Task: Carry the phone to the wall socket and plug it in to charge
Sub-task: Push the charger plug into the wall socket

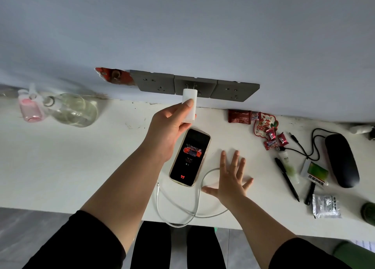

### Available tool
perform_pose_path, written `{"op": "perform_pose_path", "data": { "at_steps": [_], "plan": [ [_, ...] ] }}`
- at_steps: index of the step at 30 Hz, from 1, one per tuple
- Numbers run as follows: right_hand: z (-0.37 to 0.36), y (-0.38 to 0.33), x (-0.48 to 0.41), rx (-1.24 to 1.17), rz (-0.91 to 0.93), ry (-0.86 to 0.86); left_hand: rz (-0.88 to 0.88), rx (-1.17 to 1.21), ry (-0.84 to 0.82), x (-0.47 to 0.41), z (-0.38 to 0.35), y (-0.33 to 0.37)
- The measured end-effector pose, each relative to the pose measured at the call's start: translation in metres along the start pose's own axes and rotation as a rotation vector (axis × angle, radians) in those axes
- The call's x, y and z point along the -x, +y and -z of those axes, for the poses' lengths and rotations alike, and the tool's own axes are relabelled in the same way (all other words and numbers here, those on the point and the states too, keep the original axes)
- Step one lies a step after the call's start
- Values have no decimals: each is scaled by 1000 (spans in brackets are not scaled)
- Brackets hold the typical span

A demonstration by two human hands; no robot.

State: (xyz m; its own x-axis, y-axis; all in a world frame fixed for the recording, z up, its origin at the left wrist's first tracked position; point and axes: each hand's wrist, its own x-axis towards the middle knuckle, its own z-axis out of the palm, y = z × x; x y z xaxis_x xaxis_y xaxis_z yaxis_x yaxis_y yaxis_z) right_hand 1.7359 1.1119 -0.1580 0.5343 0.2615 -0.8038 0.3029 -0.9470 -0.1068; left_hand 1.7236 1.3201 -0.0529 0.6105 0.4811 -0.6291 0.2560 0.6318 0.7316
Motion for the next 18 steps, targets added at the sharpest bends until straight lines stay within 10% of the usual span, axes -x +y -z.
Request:
{"op": "perform_pose_path", "data": {
  "at_steps": [18],
  "plan": [
    [0,-1,0,13,-2,-8,51,22,70,-7,-5,6]
  ]
}}
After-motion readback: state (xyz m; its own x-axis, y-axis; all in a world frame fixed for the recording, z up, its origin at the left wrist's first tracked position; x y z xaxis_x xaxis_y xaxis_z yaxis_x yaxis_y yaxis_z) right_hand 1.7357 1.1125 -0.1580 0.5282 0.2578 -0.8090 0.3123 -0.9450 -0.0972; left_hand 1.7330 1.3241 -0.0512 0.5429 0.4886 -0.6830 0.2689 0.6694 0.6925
